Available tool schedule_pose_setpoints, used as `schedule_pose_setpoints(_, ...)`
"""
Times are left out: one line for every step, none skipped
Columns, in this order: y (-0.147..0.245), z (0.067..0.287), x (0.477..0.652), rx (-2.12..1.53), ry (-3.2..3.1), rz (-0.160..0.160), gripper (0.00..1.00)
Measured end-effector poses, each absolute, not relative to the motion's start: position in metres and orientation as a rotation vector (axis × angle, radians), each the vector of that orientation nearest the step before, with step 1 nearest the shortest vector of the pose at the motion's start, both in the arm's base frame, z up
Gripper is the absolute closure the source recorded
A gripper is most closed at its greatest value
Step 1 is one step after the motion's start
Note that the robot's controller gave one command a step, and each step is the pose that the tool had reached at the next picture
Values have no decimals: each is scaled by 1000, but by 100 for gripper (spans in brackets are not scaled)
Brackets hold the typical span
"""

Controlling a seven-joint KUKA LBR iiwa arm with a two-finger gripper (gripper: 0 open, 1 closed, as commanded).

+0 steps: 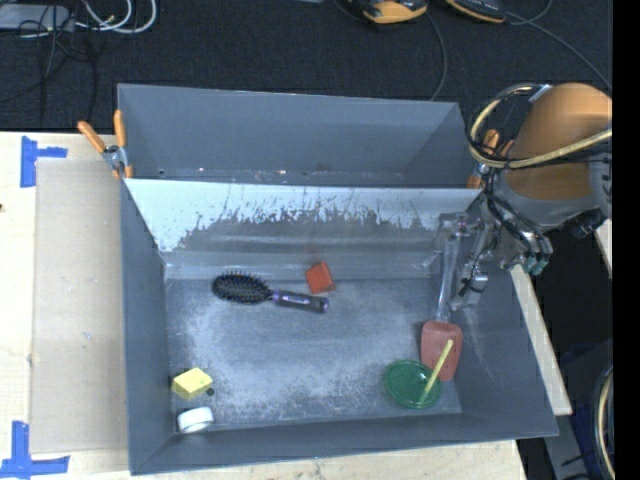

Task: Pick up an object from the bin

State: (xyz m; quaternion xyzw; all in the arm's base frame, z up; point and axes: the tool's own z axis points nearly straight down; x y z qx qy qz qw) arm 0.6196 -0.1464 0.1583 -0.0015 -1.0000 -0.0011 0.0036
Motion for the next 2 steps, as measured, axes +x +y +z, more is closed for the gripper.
schedule_pose_setpoints(-146, 164, 621, 0, -3142, 0, 0)
schedule_pose_setpoints(-147, 105, 607, 500, -3103, -2, 0)
